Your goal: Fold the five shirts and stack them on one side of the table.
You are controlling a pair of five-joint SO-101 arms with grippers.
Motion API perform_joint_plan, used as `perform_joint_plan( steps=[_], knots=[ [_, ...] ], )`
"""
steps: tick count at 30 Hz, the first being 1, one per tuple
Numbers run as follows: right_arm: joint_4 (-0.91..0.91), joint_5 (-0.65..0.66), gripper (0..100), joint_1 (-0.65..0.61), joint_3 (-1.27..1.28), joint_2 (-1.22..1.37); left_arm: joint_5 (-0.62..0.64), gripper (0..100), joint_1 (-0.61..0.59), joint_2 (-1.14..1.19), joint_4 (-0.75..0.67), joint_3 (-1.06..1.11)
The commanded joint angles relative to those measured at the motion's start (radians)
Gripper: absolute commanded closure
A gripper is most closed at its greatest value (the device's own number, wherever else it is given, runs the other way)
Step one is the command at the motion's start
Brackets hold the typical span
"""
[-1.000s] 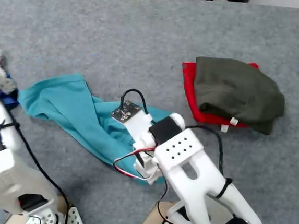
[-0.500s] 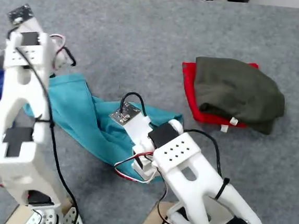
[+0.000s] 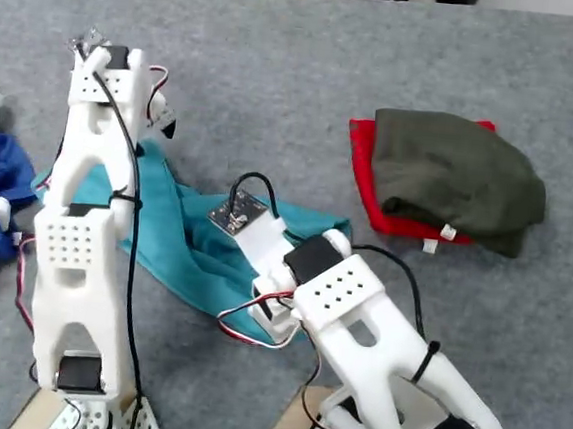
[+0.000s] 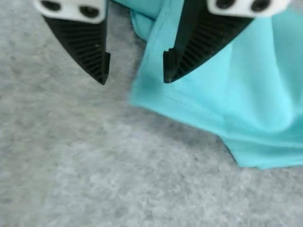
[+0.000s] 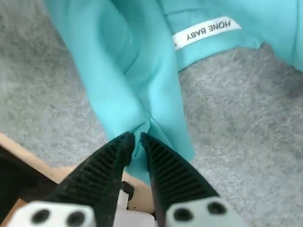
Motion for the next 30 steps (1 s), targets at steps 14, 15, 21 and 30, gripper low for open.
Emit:
perform_joint_plan(
  steps=[14,15,21,30],
  knots=[
    [-0.107,0.003,98.3,-0.003,0.077,-0.024,0.015,80,-0.001,0.325,0.103,-0.435],
    [-0.109,0.005,98.3,-0.003,0.077,-0.024,0.015,80,-0.004,0.338,0.103,-0.437],
    [-0.11,0.003,98.3,-0.003,0.074,-0.024,0.014,88,-0.018,0.387,0.104,-0.429],
    [-0.089,0.008,98.3,-0.003,0.076,-0.025,-0.048,97,-0.031,0.377,0.106,-0.467]
  ],
)
